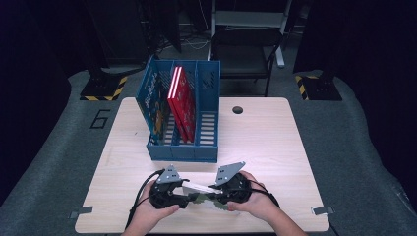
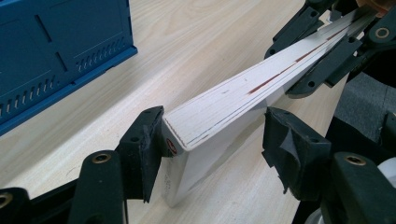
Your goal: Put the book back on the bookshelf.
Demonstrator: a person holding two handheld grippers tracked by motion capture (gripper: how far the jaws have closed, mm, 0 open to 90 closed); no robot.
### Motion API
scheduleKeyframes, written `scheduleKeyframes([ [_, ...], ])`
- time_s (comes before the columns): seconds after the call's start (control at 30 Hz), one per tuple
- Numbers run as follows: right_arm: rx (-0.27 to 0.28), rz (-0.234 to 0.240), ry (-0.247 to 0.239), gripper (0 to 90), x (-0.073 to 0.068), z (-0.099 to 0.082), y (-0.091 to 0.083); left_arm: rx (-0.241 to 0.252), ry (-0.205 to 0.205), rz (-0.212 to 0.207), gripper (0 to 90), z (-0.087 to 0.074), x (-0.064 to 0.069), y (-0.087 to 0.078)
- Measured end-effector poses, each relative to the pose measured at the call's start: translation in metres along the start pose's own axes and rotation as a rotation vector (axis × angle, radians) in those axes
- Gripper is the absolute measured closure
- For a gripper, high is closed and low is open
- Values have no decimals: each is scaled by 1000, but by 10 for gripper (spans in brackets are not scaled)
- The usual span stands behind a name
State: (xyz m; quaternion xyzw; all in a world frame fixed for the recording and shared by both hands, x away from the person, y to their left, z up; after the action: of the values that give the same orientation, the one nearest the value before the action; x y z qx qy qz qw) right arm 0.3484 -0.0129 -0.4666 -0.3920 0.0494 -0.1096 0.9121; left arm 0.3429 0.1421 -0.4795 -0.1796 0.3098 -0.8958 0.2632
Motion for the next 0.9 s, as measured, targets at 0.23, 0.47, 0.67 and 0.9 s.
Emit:
scheduleKeyframes([
  [0.23,24,-3,14,672,0,-1,-6,-1,-3,-5,394,0,1,-1],
  [0.47,24,-24,68,630,2,-21,-17,1,-5,-7,397,0,0,-1],
  [0.67,51,-42,116,616,3,-44,-35,2,-12,-6,410,-1,0,-1],
  [0.9,71,-42,172,615,3,-65,-43,6,-7,1,419,-1,0,-2],
])
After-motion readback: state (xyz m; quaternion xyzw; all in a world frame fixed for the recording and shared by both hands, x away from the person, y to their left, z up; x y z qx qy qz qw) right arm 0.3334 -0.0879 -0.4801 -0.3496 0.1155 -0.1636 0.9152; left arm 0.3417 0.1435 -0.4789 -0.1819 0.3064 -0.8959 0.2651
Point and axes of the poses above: each handheld gripper's, and its own axes: y roughly forward along the jaws, z roughly out of its top, x roughly to its right, the point moved 6 cm from there along y, roughly forward along the jaws, and after that the axes turned 2 degrees about -x, right-handed, at the moved point
